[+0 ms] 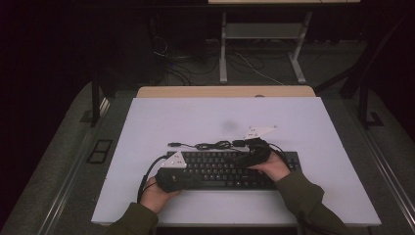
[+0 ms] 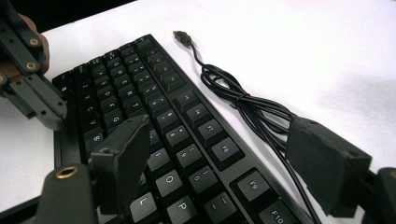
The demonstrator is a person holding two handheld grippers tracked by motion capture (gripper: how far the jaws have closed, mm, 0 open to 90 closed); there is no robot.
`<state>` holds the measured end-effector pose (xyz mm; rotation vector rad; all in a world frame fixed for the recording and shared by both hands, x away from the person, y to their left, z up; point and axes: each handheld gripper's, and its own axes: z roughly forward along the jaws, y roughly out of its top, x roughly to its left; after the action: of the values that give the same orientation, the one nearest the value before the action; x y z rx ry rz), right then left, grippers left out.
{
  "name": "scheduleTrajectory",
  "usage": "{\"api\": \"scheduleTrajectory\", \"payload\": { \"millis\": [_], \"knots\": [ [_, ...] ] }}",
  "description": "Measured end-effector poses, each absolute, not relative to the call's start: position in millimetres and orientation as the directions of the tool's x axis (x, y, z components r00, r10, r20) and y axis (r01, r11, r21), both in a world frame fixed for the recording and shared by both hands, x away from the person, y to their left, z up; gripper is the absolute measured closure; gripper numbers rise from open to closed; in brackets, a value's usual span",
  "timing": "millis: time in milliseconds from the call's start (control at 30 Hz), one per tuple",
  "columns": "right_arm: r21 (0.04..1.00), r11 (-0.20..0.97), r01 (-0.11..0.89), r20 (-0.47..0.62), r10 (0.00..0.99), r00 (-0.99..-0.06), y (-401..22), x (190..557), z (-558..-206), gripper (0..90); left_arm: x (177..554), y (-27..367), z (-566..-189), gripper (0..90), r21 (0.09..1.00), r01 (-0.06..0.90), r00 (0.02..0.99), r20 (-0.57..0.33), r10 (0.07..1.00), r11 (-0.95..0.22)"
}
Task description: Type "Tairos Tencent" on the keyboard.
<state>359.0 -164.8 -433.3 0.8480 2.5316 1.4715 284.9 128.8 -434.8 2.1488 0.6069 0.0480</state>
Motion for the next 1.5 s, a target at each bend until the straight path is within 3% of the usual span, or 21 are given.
{"api": "scheduleTrajectory", "payload": {
  "millis": [833,1033,1367,1500],
  "knots": [
    [0.828,0.379,0.413,0.192,0.500,-0.844,-165,360,-433,21.8,285,126,-434,88.6,0.776,0.390,0.888,-0.174,0.425,-0.497],
    [0.827,0.375,0.418,0.200,0.500,-0.843,-164,360,-434,21.8,286,130,-431,78.2,0.790,0.408,0.874,-0.192,0.447,-0.458],
    [0.837,0.367,0.405,0.197,0.488,-0.850,-164,358,-431,21.5,289,137,-429,43.0,0.813,0.417,0.841,-0.175,0.512,-0.407],
    [0.840,0.361,0.404,0.203,0.481,-0.853,-166,357,-430,21.2,291,138,-429,33.1,0.819,0.422,0.829,-0.174,0.532,-0.389]
  ]
}}
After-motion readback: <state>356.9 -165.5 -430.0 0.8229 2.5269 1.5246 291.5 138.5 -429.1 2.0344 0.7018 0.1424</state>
